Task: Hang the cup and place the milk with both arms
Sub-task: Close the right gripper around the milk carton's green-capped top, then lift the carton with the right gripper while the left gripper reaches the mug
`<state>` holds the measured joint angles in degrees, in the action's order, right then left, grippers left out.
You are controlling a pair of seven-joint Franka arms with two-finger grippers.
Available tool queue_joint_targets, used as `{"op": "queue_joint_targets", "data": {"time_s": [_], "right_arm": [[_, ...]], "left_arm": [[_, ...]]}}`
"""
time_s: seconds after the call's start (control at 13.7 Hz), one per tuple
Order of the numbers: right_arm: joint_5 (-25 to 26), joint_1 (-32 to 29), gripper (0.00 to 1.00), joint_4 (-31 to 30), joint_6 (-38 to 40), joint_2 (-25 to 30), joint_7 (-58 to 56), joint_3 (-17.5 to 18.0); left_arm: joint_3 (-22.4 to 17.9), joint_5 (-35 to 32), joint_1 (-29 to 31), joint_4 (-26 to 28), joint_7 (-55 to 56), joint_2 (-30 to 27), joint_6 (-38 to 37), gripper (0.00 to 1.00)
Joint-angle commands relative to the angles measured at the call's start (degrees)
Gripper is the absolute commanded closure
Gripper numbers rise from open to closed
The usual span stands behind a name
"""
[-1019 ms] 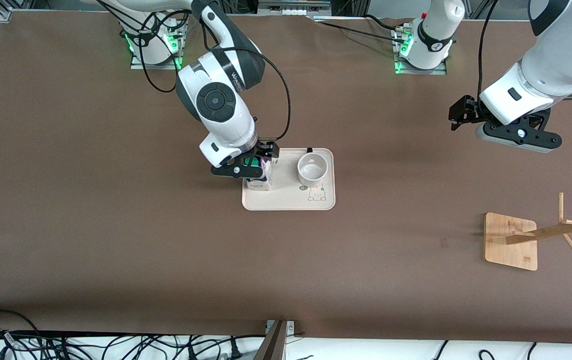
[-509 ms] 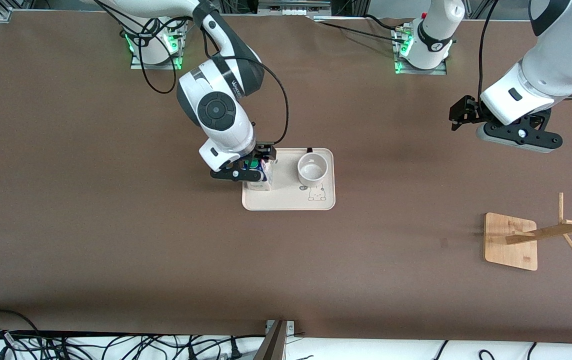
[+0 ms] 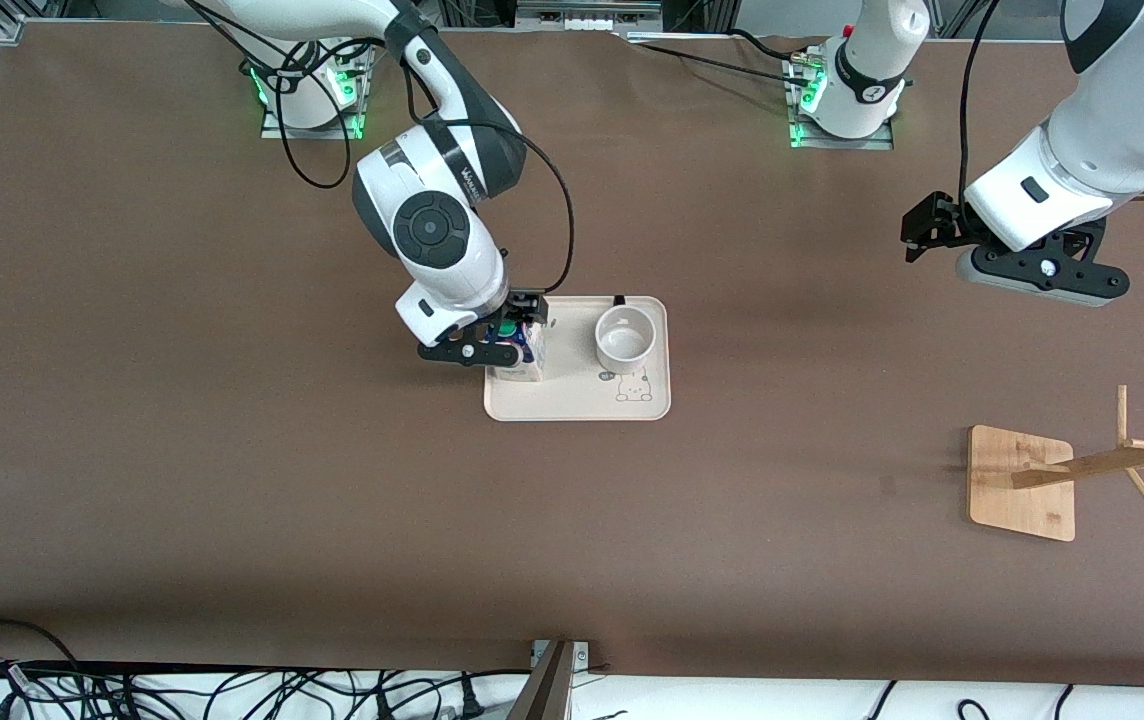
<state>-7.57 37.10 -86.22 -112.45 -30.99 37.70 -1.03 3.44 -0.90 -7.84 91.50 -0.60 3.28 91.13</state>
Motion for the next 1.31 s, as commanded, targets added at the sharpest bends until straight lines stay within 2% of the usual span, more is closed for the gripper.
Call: {"op": "queue_joint_targets", "data": {"time_s": [0.0,0.07,0.8,1.24], "right_arm": [[0.80,-0.27,0.30,0.00,0.30,0.05,-0.44,0.24],[0.71,-0.27,0.56,0.00,0.30,0.05,-0.44,0.24],[0.71,-0.27,0.61,0.61,-0.23,-0.48,-1.31,0.24],[0.54,-0.79,0.63,0.79,0.56,1.89,-2.37,-0.37]], "left_arm": [[0.08,0.11,0.28,-1.50,-0.19,0.76,-0.69,0.00],[0.08,0.11,0.28,-1.50,-0.19,0.76,-0.69,0.00],[-0.27,0.11,0.20,-2.11,-0.19,1.02,-0.77,0.00],[-0.01,-0.24,0.11,-3.52,-0.63,1.90,-1.13,0.00]]}}
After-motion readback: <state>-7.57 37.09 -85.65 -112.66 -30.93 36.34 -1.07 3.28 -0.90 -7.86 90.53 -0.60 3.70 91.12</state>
